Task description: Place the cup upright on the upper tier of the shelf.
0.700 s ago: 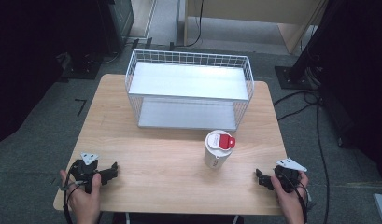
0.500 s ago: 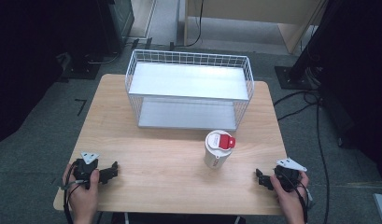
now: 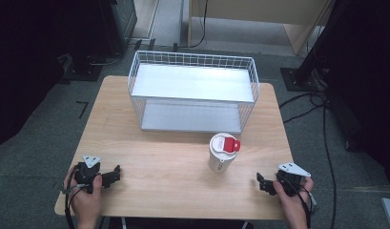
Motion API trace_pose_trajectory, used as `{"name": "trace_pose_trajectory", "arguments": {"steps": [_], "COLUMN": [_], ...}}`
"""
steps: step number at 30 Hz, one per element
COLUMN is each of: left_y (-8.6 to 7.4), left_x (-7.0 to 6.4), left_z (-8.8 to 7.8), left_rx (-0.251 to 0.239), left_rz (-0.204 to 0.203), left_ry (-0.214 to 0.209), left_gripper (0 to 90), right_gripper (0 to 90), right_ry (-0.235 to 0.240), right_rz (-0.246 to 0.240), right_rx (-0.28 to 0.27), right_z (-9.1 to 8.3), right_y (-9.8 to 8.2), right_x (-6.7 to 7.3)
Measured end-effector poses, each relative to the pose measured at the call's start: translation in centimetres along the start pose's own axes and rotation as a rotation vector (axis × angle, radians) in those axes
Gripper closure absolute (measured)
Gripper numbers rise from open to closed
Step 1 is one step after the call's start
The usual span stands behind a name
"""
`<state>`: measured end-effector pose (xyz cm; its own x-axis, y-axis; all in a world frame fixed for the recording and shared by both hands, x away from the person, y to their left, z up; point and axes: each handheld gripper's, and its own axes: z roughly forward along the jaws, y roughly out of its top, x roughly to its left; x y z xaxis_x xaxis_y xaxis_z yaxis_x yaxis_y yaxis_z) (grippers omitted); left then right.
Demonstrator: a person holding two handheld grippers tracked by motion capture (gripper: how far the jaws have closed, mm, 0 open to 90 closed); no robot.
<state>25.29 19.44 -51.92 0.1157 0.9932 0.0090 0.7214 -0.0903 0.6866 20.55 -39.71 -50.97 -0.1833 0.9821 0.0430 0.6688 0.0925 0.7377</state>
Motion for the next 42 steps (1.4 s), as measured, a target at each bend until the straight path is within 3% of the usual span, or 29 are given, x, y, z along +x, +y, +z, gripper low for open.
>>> {"name": "trace_pose_trajectory", "arguments": {"steps": [7, 8, 26, 38, 39, 42], "left_y": [0.0, 0.0, 0.0, 0.0, 0.0, 0.0], "left_x": [0.0, 0.0, 0.0, 0.0, 0.0, 0.0], "left_z": [0.0, 0.0, 0.0, 0.0, 0.0, 0.0], "left_rx": [0.000, 0.000, 0.000, 0.001, 0.001, 0.001], "left_rz": [0.000, 0.000, 0.001, 0.001, 0.000, 0.002], "left_ry": [0.000, 0.000, 0.001, 0.000, 0.000, 0.000], "left_gripper": [0.0, 0.0, 0.0, 0.0, 0.0, 0.0], "right_gripper": [0.0, 0.0, 0.0, 0.0, 2.8, 5.6], "right_ry": [0.039, 0.051, 0.166, 0.257, 0.280, 0.285], "right_rz": [-0.015, -0.022, -0.120, -0.118, -0.104, -0.090], "right_rx": [-0.046, -0.056, -0.088, -0.141, -0.151, -0.168], "right_z": [-0.3, -0.1, 1.2, 1.8, 1.9, 2.0], "right_y": [1.4, 1.8, 3.8, 4.3, 4.5, 4.7], "right_x": [2.0, 2.7, 8.6, 11.0, 11.5, 11.8]}}
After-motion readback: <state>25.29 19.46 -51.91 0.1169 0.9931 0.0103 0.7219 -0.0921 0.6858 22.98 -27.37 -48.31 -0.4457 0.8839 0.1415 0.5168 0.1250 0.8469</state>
